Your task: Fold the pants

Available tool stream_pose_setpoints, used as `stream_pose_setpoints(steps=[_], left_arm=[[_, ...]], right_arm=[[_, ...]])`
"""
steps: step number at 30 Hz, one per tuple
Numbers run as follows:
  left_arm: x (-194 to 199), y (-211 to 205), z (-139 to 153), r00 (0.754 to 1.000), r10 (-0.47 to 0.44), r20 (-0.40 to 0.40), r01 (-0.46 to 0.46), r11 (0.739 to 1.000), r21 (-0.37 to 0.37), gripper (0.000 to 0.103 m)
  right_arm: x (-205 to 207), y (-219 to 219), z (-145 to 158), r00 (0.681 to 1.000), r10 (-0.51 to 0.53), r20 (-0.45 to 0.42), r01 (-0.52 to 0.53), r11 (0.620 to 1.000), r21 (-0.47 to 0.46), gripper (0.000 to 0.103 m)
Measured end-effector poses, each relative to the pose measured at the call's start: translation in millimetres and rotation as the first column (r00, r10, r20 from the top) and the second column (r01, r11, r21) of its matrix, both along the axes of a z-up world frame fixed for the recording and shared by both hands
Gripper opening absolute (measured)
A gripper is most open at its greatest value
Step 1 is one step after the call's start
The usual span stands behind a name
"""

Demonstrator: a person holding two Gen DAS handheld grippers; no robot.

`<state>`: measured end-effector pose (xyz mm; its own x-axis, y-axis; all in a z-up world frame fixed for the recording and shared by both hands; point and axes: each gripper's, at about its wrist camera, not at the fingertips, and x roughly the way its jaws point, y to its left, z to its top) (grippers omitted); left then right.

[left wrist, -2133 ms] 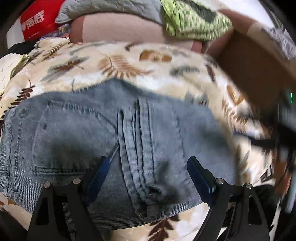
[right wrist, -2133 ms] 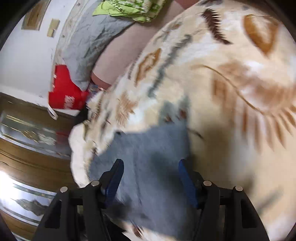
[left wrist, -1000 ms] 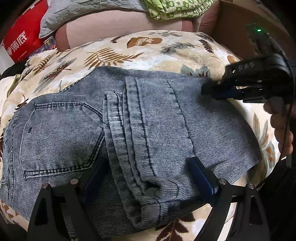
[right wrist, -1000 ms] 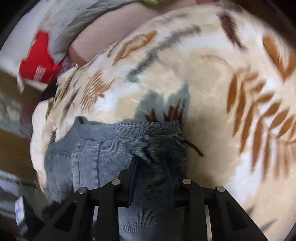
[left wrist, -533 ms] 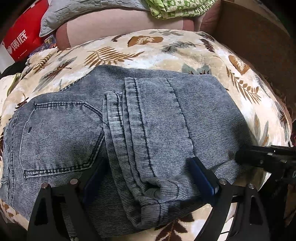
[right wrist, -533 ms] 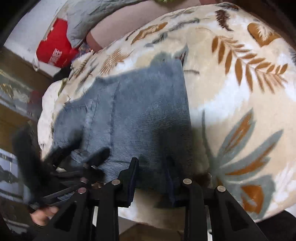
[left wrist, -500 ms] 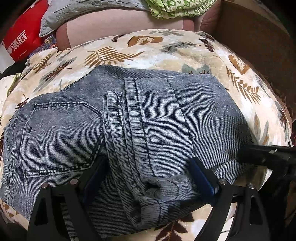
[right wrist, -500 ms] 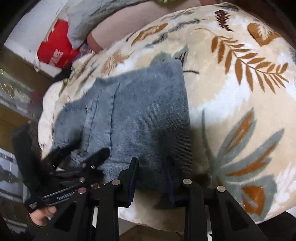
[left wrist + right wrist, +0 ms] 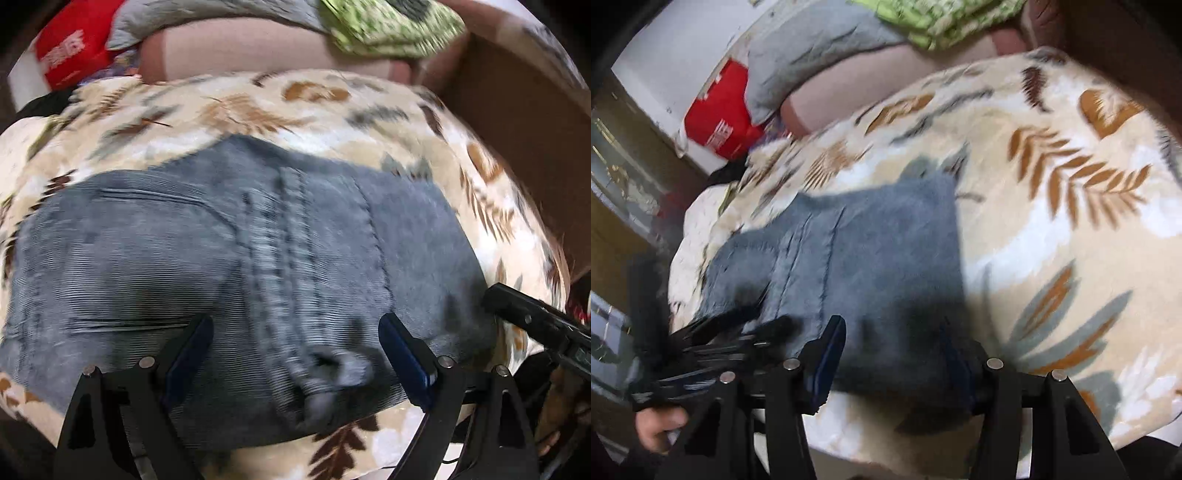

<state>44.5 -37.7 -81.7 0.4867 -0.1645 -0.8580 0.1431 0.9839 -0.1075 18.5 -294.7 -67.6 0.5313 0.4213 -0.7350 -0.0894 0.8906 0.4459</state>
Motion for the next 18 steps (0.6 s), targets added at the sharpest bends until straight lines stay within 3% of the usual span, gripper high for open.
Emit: stream_pose_setpoints(steps=[3, 7, 9, 18], left_arm=[[-3, 18, 8, 0.998, 0.06, 0.022, -0.061, 0.997, 0.04, 0.091], [-6, 36, 17, 0.991, 0.124, 0.038, -0.126, 0.991, 0.036, 0.091], [-8, 42, 20, 0.988, 0.145, 0.045, -0.147, 0.988, 0.038, 0.091], [-23, 64, 26, 0.983, 0.174, 0.05, -0.176, 0.984, 0.034, 0.091]], right_arm=[[1, -10, 0, 0.998, -0.061, 0.026, 0.061, 0.998, -0.006, 0.057], [3, -15, 5, 0.992, -0.108, 0.061, 0.107, 0.994, 0.014, 0.057], [1, -17, 10, 0.989, -0.122, 0.088, 0.122, 0.993, 0.006, 0.064], [0, -3, 14, 0.988, -0.109, 0.111, 0.113, 0.993, -0.034, 0.065]])
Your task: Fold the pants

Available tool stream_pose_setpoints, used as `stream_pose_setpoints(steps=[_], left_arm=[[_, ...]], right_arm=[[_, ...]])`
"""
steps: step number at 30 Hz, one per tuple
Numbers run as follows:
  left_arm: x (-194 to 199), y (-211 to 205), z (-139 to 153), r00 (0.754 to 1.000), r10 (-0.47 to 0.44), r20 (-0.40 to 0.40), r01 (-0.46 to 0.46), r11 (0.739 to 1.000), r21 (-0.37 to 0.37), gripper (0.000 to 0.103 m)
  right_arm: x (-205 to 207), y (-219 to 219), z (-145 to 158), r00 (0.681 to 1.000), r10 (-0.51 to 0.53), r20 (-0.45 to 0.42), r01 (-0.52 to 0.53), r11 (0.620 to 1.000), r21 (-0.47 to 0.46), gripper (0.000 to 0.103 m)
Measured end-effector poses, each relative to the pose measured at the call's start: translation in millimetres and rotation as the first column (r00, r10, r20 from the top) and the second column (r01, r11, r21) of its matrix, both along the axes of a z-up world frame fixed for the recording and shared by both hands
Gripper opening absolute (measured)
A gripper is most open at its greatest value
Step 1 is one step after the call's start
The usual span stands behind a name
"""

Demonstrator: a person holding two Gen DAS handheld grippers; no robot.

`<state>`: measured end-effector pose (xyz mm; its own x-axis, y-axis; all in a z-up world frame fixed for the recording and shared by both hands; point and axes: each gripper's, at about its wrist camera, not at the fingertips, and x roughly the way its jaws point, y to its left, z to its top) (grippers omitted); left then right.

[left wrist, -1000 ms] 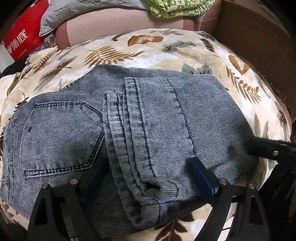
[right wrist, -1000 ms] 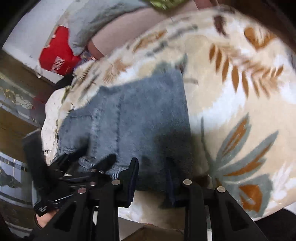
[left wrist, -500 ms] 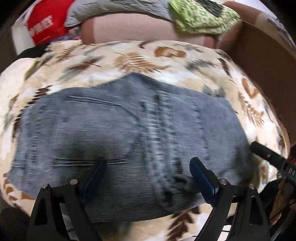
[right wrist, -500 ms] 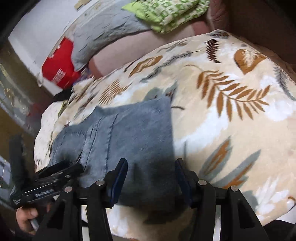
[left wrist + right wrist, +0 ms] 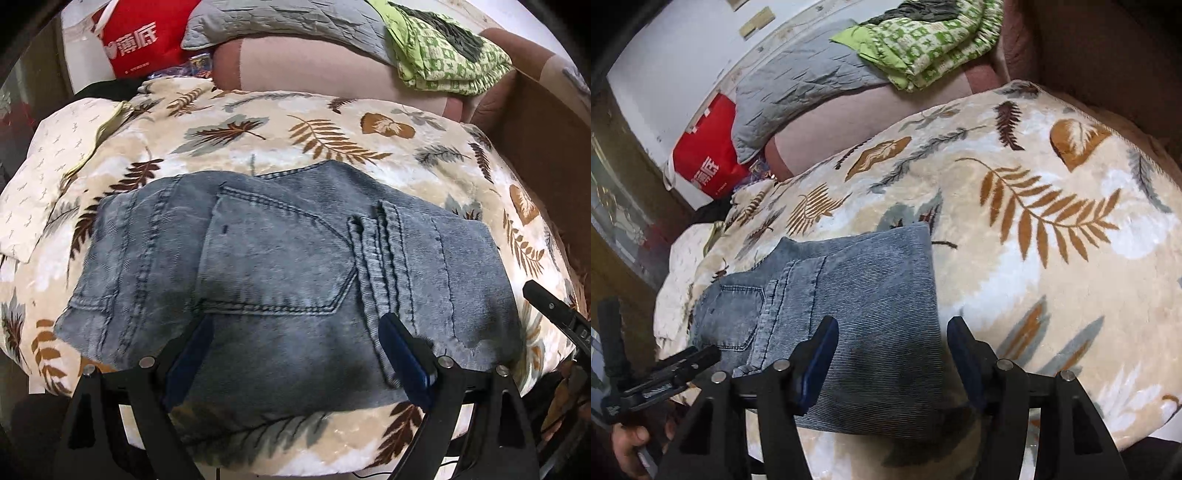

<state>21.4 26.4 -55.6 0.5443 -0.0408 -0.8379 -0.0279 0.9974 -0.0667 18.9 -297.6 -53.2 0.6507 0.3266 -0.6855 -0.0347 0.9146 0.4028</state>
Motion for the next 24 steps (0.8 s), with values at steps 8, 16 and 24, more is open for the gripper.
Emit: stream_pose_setpoints(steps=[8, 16, 24], left_arm=[[-32, 81, 5, 0.98, 0.19, 0.052, -0.184, 0.977, -0.11, 0.091], [5, 134, -22, 0.965, 0.261, 0.002, -0.26, 0.96, -0.108, 0.091], [8, 130, -31, 0.977, 0.211, 0.036, -0.208, 0.976, -0.07, 0.091]], right_arm=[[30, 48, 37, 0.981, 0.193, 0.005, -0.192, 0.979, -0.063, 0.065], [179, 170, 40, 0.876, 0.438, -0.2, -0.464, 0.88, -0.105, 0.065], [225, 228, -17, 0.8, 0.471, -0.372, -0.553, 0.819, -0.154, 0.015]])
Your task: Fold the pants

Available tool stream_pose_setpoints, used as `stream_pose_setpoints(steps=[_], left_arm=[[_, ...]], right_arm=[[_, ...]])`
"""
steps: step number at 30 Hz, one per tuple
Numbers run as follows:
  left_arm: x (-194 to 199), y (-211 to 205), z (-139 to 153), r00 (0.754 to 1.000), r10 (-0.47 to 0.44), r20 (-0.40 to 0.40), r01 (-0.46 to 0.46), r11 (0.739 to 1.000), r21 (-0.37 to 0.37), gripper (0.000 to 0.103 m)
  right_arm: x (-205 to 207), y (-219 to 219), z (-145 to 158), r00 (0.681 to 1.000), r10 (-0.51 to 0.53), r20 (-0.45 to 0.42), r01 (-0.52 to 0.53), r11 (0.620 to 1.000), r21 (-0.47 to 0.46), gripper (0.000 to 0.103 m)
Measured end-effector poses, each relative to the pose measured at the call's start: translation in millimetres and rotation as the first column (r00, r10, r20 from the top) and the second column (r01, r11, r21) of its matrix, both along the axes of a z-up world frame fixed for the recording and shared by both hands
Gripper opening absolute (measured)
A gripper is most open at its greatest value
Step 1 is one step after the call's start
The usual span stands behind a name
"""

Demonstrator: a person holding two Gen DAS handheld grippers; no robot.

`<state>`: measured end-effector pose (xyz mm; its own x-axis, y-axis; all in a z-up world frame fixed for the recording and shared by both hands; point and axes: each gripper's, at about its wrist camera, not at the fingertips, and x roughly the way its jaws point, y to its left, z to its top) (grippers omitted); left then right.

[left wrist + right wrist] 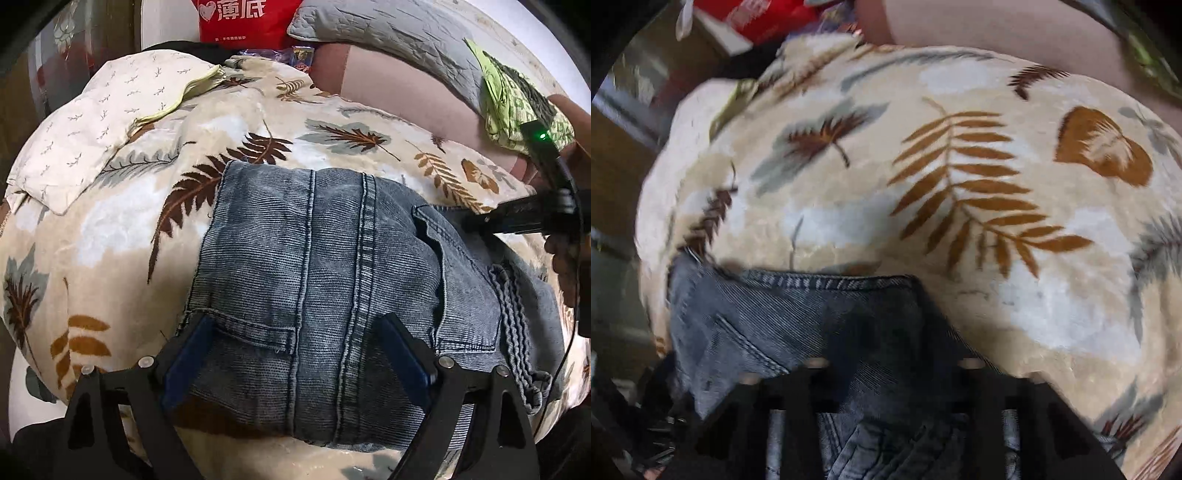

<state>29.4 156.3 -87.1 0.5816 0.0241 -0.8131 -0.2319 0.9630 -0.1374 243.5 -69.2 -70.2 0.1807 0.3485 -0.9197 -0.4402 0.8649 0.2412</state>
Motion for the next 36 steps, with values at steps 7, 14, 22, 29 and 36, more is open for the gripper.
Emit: stream_pose_setpoints(steps=[7, 14, 22, 29, 36], left_arm=[[4, 0, 0, 1.0, -0.012, -0.002, 0.012, 1.0, 0.008, 0.092], [1, -1, 0, 1.0, -0.016, 0.009, 0.015, 1.0, 0.018, 0.092], [1, -5, 0, 1.0, 0.008, 0.004, -0.009, 0.999, 0.049, 0.092], [-2, -9, 0, 1.0, 0.02, 0.013, -0.021, 0.997, 0.079, 0.092], [-3, -10, 0, 1.0, 0.028, 0.014, -0.029, 0.996, 0.084, 0.092]], right_arm=[[-17, 30, 2, 0.98, 0.105, 0.169, -0.068, 0.974, -0.216, 0.01], [-28, 6, 22, 0.971, -0.046, 0.236, 0.081, 0.987, -0.14, 0.031], [-56, 23, 4, 0.988, -0.004, 0.154, 0.019, 0.995, -0.094, 0.072], [-82, 11, 28, 0.974, -0.061, 0.217, 0.066, 0.998, -0.018, 0.072], [-149, -20, 40, 0.966, -0.058, 0.251, 0.068, 0.997, -0.032, 0.073]])
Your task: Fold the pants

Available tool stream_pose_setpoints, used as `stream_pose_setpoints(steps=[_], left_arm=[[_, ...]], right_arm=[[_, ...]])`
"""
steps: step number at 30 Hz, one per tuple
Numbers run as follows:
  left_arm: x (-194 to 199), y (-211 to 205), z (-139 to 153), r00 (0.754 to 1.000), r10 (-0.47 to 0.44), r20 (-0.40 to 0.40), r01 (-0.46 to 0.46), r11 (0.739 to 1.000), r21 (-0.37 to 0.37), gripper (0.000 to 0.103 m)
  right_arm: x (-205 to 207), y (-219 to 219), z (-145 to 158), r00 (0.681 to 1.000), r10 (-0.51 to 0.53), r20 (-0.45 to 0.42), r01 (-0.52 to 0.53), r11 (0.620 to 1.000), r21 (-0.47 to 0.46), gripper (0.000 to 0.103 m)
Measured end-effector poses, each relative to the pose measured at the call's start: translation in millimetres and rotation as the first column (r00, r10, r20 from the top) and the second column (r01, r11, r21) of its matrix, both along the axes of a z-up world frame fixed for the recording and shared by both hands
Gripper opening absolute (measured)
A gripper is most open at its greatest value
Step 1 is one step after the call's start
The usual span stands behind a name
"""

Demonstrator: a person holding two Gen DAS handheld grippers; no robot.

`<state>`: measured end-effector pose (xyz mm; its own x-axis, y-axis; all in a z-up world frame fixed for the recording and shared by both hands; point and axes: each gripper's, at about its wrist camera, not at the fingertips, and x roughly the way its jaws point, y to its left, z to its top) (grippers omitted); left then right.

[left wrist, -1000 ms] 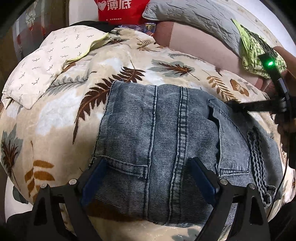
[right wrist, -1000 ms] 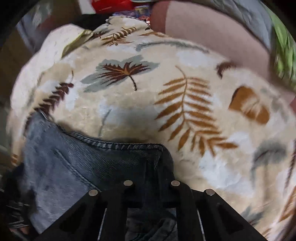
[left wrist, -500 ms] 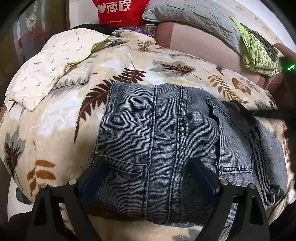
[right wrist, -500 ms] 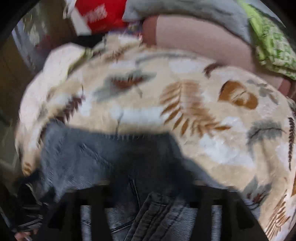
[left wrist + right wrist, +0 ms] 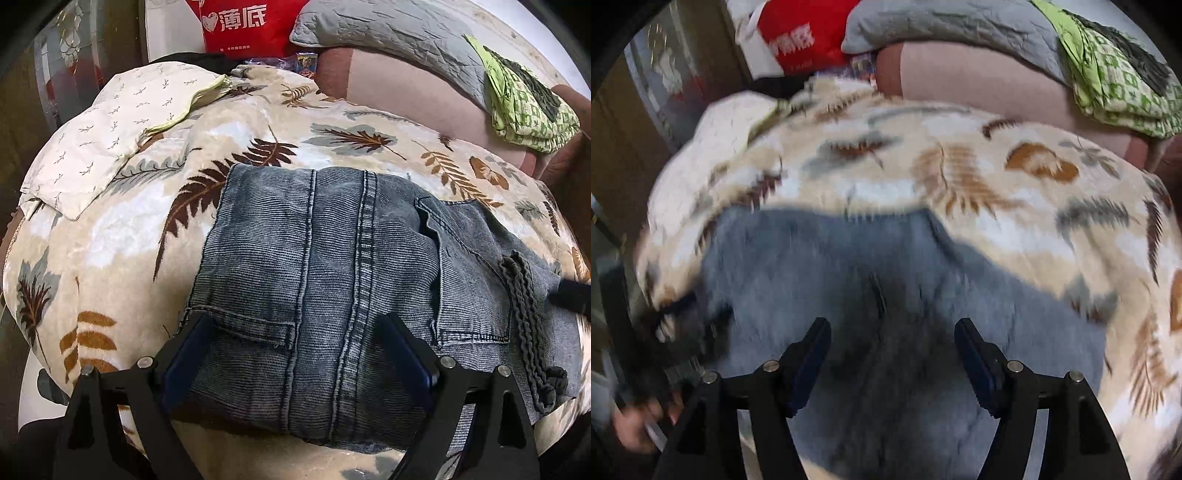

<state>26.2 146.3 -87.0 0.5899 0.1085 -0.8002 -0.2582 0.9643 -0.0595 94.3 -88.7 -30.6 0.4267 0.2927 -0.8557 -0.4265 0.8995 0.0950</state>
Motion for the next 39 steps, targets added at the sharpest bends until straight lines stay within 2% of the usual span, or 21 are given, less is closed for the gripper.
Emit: stream_pose_setpoints(steps=[2, 3, 4, 5, 8, 12, 15, 16, 19, 20, 21, 22, 23, 24, 29, 31, 32, 35, 36, 38, 39], left_arm=[[-1, -1, 0, 1.0, -0.002, 0.001, 0.002, 1.0, 0.004, 0.092], [-1, -1, 0, 1.0, -0.003, -0.001, 0.003, 1.0, 0.005, 0.092], [-2, -2, 0, 1.0, -0.003, -0.001, 0.003, 1.0, 0.009, 0.092], [-2, -2, 0, 1.0, -0.005, 0.0, 0.005, 1.0, 0.011, 0.092], [-2, -2, 0, 1.0, -0.005, -0.001, 0.005, 1.0, 0.01, 0.092], [-2, -2, 0, 1.0, -0.004, -0.002, 0.004, 1.0, 0.008, 0.092], [-1, -1, 0, 1.0, -0.008, -0.003, 0.008, 1.0, 0.003, 0.092], [-2, 0, 1, 1.0, -0.011, -0.001, 0.011, 1.0, -0.005, 0.092], [-21, 19, 19, 0.996, 0.043, 0.073, -0.033, 0.989, -0.142, 0.092], [-30, 27, 26, 0.991, 0.081, 0.106, -0.058, 0.977, -0.206, 0.092], [-43, 38, 32, 0.984, 0.124, 0.131, -0.079, 0.949, -0.306, 0.092], [-52, 45, 33, 0.979, 0.153, 0.137, -0.09, 0.919, -0.383, 0.092], [-63, 53, 30, 0.974, 0.184, 0.13, -0.101, 0.871, -0.481, 0.092], [-67, 55, 25, 0.974, 0.195, 0.113, -0.107, 0.841, -0.53, 0.092], [-58, 58, -4, 0.977, 0.211, -0.004, -0.163, 0.742, -0.65, 0.091], [-52, 59, -16, 0.975, 0.217, -0.048, -0.189, 0.696, -0.693, 0.091], [-50, 58, -19, 0.973, 0.222, -0.055, -0.196, 0.685, -0.702, 0.091], [-43, 62, -14, 0.965, 0.262, -0.026, -0.206, 0.688, -0.696, 0.091], [-39, 63, -14, 0.964, 0.264, -0.026, -0.205, 0.677, -0.707, 0.087], [-32, 66, -17, 0.961, 0.27, -0.05, -0.225, 0.668, -0.709, 0.073], [-31, 66, -17, 0.96, 0.274, -0.062, -0.239, 0.683, -0.69, 0.048]], right_arm=[[-4, 3, -31, 0.998, 0.007, -0.07, -0.011, 0.998, -0.06, 0.076], [-2, 7, -48, 0.991, 0.021, -0.131, -0.033, 0.995, -0.091, 0.082], [-6, 10, -55, 0.996, 0.039, -0.08, -0.048, 0.992, -0.118, 0.086], [-8, 12, -52, 0.998, 0.037, -0.055, -0.044, 0.991, -0.126, 0.088], [-7, 9, -43, 0.995, 0.002, -0.097, -0.011, 0.996, -0.092, 0.087], [-19, 9, -25, 1.0, -0.004, -0.011, 0.003, 0.994, -0.11, 0.088], [-20, 15, -52, 0.998, 0.017, -0.065, -0.028, 0.985, -0.169, 0.091], [-23, 17, -54, 1.0, 0.016, -0.025, -0.02, 0.987, -0.162, 0.093], [-18, 5, -38, 0.997, -0.03, -0.073, 0.025, 0.997, -0.069, 0.093], [-17, 0, -30, 0.997, -0.046, -0.063, 0.044, 0.998, -0.035, 0.093], [-17, -4, -22, 0.997, -0.051, -0.049, 0.051, 0.999, -0.005, 0.093], [-17, -6, -15, 0.998, -0.048, -0.043, 0.05, 0.998, 0.039, 0.093], [-15, -7, -13, 0.998, -0.04, -0.052, 0.044, 0.996, 0.072, 0.093], [-13, -7, -13, 0.997, -0.031, -0.072, 0.039, 0.992, 0.118, 0.093], [-5, -1, -37, 0.99, -0.001, -0.143, 0.026, 0.984, 0.174, 0.093], [-7, -2, -39, 0.992, 0.007, -0.125, 0.017, 0.982, 0.187, 0.095], [-7, -3, -40, 0.992, 0.015, -0.123, 0.009, 0.98, 0.197, 0.095], [-4, -8, -42, 0.991, 0.024, -0.13, 0.007, 0.974, 0.226, 0.095], [-4, -9, -42, 0.991, 0.022, -0.132, 0.01, 0.972, 0.236, 0.095], [-5, -12, -42, 0.991, 0.023, -0.131, 0.01, 0.969, 0.246, 0.096], [-6, -11, -42, 0.991, 0.024, -0.129, 0.008, 0.969, 0.245, 0.096]])
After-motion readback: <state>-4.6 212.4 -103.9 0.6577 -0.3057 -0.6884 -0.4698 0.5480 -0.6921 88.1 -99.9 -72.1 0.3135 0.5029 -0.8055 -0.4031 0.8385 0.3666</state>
